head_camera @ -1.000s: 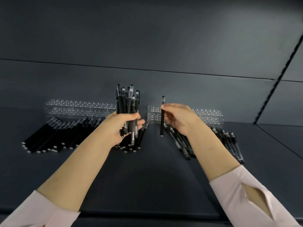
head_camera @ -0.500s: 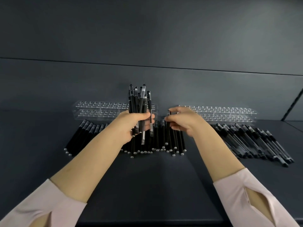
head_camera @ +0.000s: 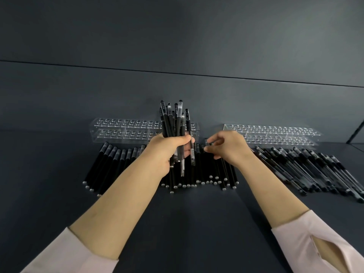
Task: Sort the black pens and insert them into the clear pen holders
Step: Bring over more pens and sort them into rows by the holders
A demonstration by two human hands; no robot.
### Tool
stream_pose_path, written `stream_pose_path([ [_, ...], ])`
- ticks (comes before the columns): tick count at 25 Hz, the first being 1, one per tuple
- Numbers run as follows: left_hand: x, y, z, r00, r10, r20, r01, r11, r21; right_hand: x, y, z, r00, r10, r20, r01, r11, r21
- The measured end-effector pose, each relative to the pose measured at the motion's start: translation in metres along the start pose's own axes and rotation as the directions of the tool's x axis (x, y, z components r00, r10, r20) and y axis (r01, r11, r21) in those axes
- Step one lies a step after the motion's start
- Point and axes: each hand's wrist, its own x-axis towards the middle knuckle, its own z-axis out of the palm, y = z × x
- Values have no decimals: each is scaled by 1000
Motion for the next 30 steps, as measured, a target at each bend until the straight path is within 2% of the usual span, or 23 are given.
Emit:
stream_pose_path([
  [4,0,-2,1,1000,4,12,-5,1000,17,-1,2,-1,999,-27,-25,28,997,65],
  [6,-1,-2,1,1000,-5,20,4,998,63,-1,-1,-4,1000,1,-15,2,975,223],
  [8,1,-3,2,999,-17,34,11,987,162,-3,-7,-9,992,69,101,-108,889,445],
  [10,1,-5,6,997,-31,69,15,974,225,-6,-12,-13,973,66,222,-175,838,517],
  [14,-2,-8,15,991,-20,132,2,991,137,-8,-15,-18,960,56,275,-213,784,583],
  [19,0,-12,23,993,8,119,-12,999,37,-3,-13,-33,969,133,206,-242,658,713],
  [20,1,-13,26,993,0,121,-2,1000,13,-1,-10,-39,974,150,167,-225,662,715],
  [22,2,-14,32,991,-10,134,13,1000,-24,1,-1,-57,980,176,88,-193,769,610],
  [25,3,-15,42,988,-30,149,37,998,-41,0,19,-88,970,240,48,-242,914,325],
  [30,2,-17,46,985,36,171,-52,995,88,-5,45,-124,927,345,-148,-346,938,19],
])
